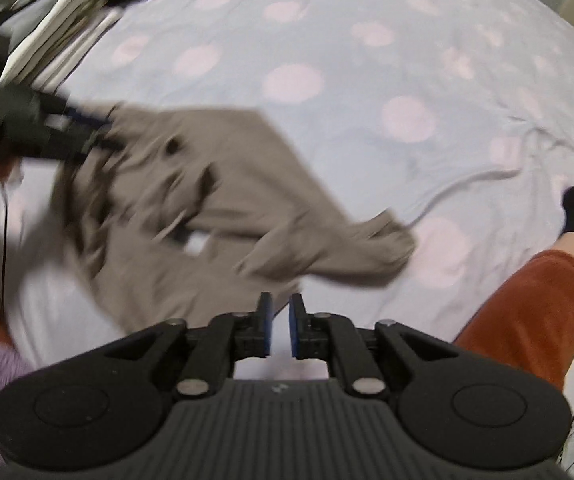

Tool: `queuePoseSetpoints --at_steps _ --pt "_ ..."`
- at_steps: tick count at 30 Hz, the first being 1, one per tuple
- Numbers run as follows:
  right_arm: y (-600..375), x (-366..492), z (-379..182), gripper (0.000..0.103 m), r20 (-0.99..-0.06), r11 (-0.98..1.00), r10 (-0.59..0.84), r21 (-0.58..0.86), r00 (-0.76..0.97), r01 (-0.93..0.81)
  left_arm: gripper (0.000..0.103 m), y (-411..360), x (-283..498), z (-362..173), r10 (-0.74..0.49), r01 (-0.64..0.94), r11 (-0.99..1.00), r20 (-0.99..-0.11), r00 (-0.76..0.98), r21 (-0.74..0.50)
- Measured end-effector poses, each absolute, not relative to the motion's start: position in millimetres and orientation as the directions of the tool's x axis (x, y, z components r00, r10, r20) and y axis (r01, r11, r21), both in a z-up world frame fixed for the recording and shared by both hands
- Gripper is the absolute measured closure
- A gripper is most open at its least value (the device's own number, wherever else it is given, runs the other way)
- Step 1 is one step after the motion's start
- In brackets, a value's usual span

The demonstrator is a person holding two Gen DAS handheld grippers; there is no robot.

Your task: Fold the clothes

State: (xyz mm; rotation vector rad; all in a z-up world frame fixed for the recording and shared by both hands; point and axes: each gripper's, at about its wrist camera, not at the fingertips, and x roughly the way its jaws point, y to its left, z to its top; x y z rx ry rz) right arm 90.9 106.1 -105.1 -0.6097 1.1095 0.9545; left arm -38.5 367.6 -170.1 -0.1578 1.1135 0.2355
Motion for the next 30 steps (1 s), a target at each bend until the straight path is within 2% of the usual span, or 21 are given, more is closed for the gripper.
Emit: queuePoseSetpoints --at_steps 1,2,3,4,7,10,16,18,19,20,24,30 --pt "108 98 -106 0.073 -0.931 0.497 0.337 0.049 0.141 -0.866 0.06 368 -36 -174 0.102 -0.264 0.964 -0.906 0.411 -0.011" --pt "111 106 -106 0.07 -0.927 0.511 0.345 0.054 0.147 -0.858 0.062 369 -35 -177 0.095 -0.261 0.965 -0.91 0.404 -0.015" --pt "113 112 -108 0.069 -0.925 0.519 0.349 0.057 0.15 -0.853 0.073 368 -35 -178 0.087 -0.254 0.967 -0.911 0.403 -0.02" --pt "117 119 -111 0.069 -0.924 0.529 0.348 0.054 0.158 -0.847 0.089 368 -35 -178 0.081 -0.25 0.968 -0.911 0.404 -0.025" --pt "130 133 -122 0.068 -0.924 0.551 0.341 0.049 0.171 -0.833 0.099 369 -43 -170 0.076 -0.264 0.963 -0.897 0.434 -0.046" --pt "141 141 -135 0.059 -0.926 0.564 0.324 0.025 0.194 -0.825 0.099 373 -56 -153 0.096 -0.288 0.956 -0.868 0.487 -0.056" --pt "139 154 -159 0.06 -0.942 0.611 0.281 0.029 0.183 -0.791 0.1 389 -92 -126 0.178 -0.382 0.923 -0.836 0.519 -0.041" --pt "138 153 -168 0.067 -0.952 0.614 0.257 0.027 0.168 -0.789 0.1 396 -98 -124 0.202 -0.411 0.911 -0.837 0.508 -0.03" --pt "138 153 -173 0.077 -0.956 0.616 0.245 0.027 0.16 -0.787 0.1 399 -102 -124 0.213 -0.426 0.904 -0.838 0.502 -0.025" --pt "136 153 -178 0.081 -0.962 0.62 0.23 0.028 0.148 -0.784 0.1 403 -105 -125 0.221 -0.443 0.896 -0.84 0.495 -0.025" --pt "126 154 -184 0.081 -0.973 0.641 0.199 0.039 0.117 -0.767 0.1 414 -115 -129 0.235 -0.497 0.867 -0.844 0.482 -0.042" --pt "121 156 -151 0.08 -0.948 0.586 0.251 -0.011 0.194 -0.81 0.1 412 -114 -132 0.23 -0.494 0.868 -0.844 0.484 -0.047"
